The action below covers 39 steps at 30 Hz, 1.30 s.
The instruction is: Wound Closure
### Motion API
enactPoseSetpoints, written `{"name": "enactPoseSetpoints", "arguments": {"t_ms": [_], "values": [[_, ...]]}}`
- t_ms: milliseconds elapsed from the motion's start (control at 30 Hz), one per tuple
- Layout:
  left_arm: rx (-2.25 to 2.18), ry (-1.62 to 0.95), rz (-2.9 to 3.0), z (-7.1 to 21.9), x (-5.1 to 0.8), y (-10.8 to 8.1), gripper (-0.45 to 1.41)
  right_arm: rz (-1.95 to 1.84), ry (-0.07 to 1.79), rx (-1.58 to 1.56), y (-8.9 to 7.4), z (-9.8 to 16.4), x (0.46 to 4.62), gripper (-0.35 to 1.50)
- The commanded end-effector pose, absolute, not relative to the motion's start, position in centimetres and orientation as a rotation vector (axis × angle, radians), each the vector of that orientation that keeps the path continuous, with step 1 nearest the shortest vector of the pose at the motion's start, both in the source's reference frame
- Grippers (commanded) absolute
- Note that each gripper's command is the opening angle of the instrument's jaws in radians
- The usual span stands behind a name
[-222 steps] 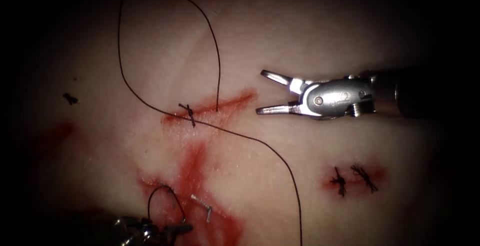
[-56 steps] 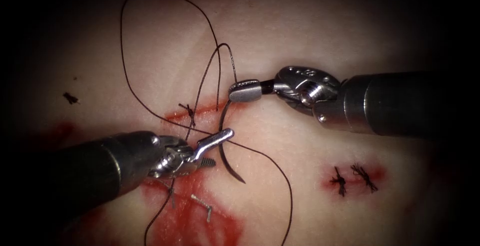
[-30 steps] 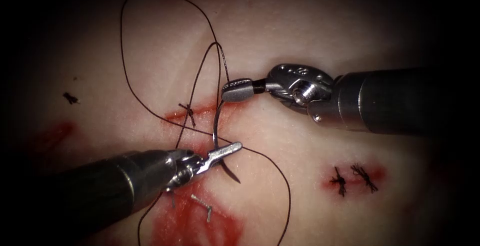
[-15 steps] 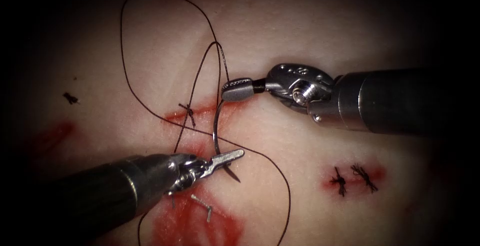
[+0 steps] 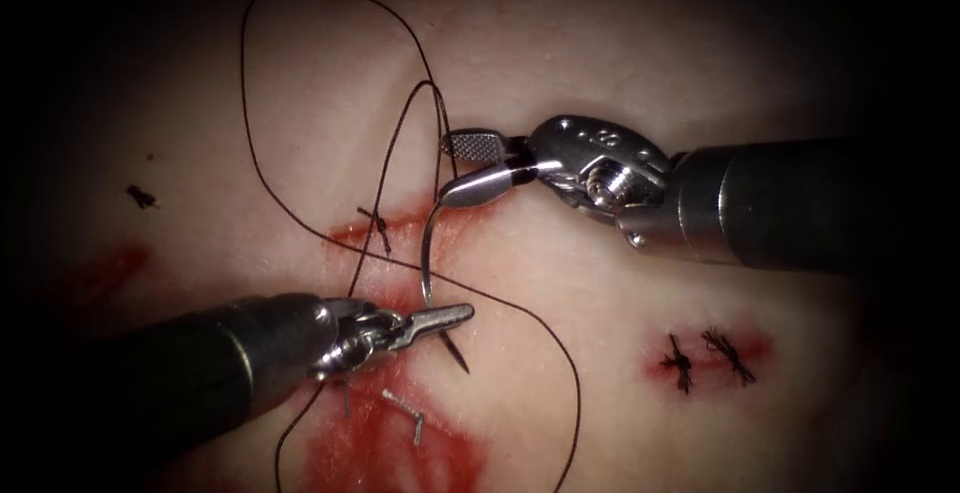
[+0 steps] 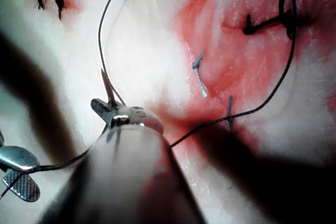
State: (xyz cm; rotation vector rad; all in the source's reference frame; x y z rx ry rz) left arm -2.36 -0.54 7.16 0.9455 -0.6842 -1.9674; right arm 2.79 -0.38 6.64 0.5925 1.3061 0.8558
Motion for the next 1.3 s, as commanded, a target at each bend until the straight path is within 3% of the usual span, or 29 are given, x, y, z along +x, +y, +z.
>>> {"name": "enactPoseSetpoints", "arguments": {"t_ms": [33, 100, 533, 1033, 1167, 1300], "values": [[0.959, -0.693, -1.95, 7.21, -2.41, -0.5, -0.45, 0.84, 1.333, 0.619, -0.4, 6.68, 2.85, 1.2], [0.992, -0.722, -1.93, 7.18, -2.36, -0.44, -0.45, 0.829, 1.36, 0.638, -0.4, 6.67, 2.85, 1.33], [1.054, -0.792, -1.899, 7.12, -2.08, -0.25, -0.45, 0.767, 1.512, 0.729, -0.34, 6.66, 2.81, 1.48], [1.048, -0.823, -1.916, 7.08, -1.9, -0.13, -0.45, 0.79, 1.496, 0.745, -0.4, 6.78, 2.84, 1.48], [1.057, -0.818, -1.91, 7.06, -1.81, -0.1, -0.45, 0.848, 1.464, 0.779, -0.37, 6.89, 2.83, 1.26], [1.04, -0.814, -1.932, 6.95, -1.59, 0.0, -0.45, 0.881, 1.363, 0.68, -0.37, 7.13, 2.83, 1.25]]}}
